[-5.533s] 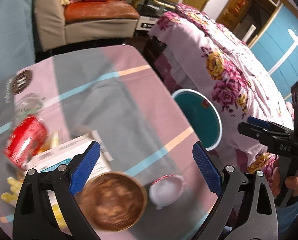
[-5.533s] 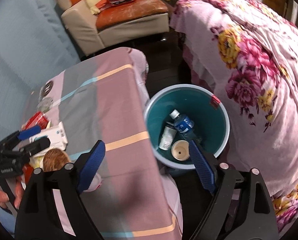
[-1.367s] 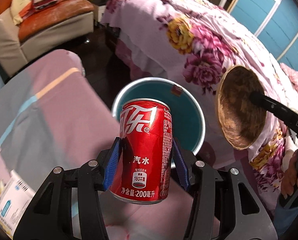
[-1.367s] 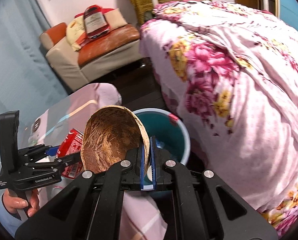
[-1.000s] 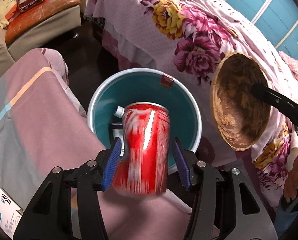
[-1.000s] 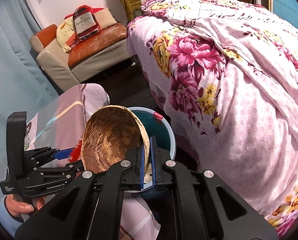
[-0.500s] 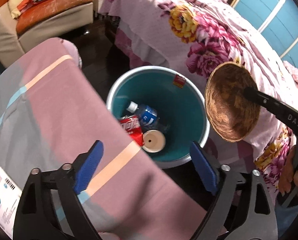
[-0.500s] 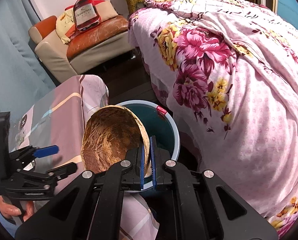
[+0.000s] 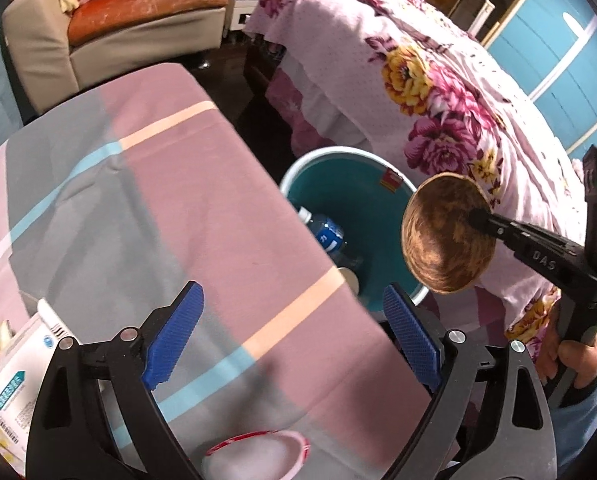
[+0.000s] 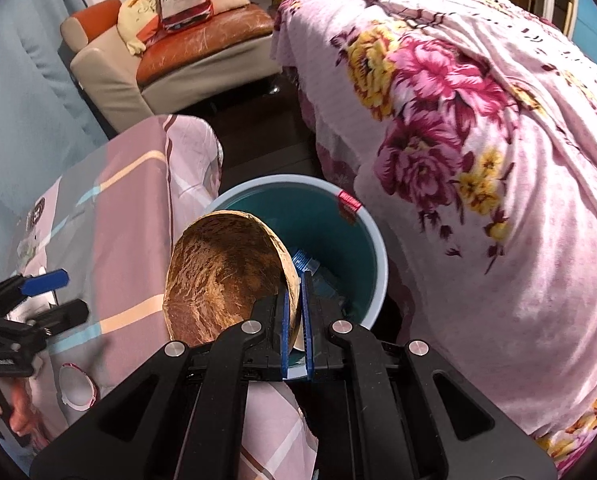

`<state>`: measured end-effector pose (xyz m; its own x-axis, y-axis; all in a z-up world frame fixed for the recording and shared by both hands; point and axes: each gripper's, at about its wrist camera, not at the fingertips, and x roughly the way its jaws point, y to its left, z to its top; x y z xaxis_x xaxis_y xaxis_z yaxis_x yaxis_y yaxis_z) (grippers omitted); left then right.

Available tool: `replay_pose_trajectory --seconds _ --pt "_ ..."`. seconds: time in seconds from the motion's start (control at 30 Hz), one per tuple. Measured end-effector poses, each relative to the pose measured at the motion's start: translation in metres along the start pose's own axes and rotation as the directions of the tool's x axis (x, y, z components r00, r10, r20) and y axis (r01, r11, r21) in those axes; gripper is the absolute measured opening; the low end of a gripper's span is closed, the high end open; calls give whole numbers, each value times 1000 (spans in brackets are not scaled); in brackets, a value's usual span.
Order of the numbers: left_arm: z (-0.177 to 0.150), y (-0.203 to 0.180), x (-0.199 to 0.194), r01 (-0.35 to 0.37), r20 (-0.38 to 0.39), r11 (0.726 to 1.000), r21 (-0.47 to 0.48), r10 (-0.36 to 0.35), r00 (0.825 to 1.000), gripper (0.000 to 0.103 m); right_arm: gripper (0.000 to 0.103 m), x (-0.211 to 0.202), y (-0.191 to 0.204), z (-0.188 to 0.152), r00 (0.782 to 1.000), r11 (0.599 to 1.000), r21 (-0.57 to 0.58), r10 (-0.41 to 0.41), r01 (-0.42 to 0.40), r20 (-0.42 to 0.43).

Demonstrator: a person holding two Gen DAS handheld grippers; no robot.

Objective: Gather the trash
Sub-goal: 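Release the coconut bowl into the bin with the right tool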

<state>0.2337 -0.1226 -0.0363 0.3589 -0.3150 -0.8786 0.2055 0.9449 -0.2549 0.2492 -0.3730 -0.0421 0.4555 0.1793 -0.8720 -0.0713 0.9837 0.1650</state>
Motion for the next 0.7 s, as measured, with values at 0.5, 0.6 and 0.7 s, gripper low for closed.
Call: replay_pose_trajectory --seconds 0.5,0.6,0.7 --pt "-15 66 -34 -29 36 996 -87 32 999 92 7 31 46 2 998 997 -75 0 -5 -68" --pt "-19 78 -40 -32 41 994 -105 36 998 92 10 32 50 3 997 997 -83 -7 1 -72" --pt "-22 88 -43 -27 45 992 -122 32 998 92 15 32 53 5 997 997 -83 -7 0 -80"
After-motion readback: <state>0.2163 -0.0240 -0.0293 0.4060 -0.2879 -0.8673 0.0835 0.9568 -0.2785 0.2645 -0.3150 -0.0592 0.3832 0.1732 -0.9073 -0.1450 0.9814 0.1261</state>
